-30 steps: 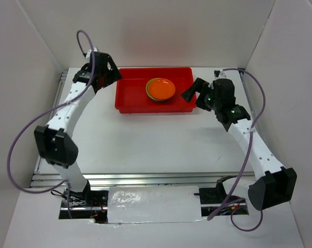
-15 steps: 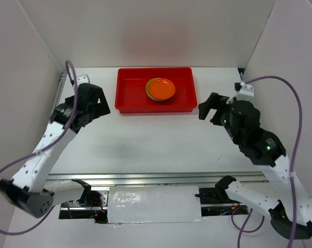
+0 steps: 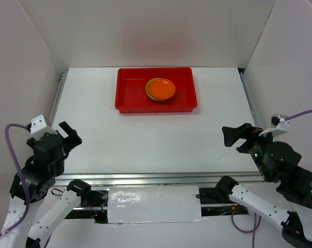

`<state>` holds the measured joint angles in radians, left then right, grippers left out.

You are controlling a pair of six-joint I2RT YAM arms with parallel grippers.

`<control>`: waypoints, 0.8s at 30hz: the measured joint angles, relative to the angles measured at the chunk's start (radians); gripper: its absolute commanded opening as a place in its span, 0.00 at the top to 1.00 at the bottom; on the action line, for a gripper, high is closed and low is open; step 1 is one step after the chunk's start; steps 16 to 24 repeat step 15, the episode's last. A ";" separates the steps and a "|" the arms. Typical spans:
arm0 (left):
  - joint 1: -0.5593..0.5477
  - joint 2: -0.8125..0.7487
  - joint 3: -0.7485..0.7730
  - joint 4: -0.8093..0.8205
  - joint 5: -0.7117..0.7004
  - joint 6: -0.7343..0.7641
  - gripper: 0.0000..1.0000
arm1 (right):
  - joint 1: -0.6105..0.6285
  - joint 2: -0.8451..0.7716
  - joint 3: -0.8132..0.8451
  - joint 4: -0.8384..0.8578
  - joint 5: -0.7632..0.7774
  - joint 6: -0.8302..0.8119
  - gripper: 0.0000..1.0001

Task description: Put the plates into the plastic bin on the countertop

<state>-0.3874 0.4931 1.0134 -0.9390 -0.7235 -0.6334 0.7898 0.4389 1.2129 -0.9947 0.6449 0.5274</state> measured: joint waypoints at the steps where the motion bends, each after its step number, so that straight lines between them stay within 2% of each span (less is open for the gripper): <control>1: 0.001 -0.028 -0.004 0.005 -0.008 -0.001 0.01 | 0.010 0.001 -0.005 -0.011 0.009 0.007 0.00; 5: 0.005 -0.072 -0.008 0.015 -0.024 -0.002 0.01 | 0.033 0.002 -0.021 -0.051 0.045 0.035 0.00; 15: 0.035 0.033 -0.019 0.031 -0.002 0.004 0.01 | 0.057 0.005 -0.024 -0.092 0.102 0.067 0.00; 24: 0.035 0.033 -0.019 0.031 -0.002 0.004 0.01 | 0.057 0.005 -0.024 -0.092 0.102 0.067 0.00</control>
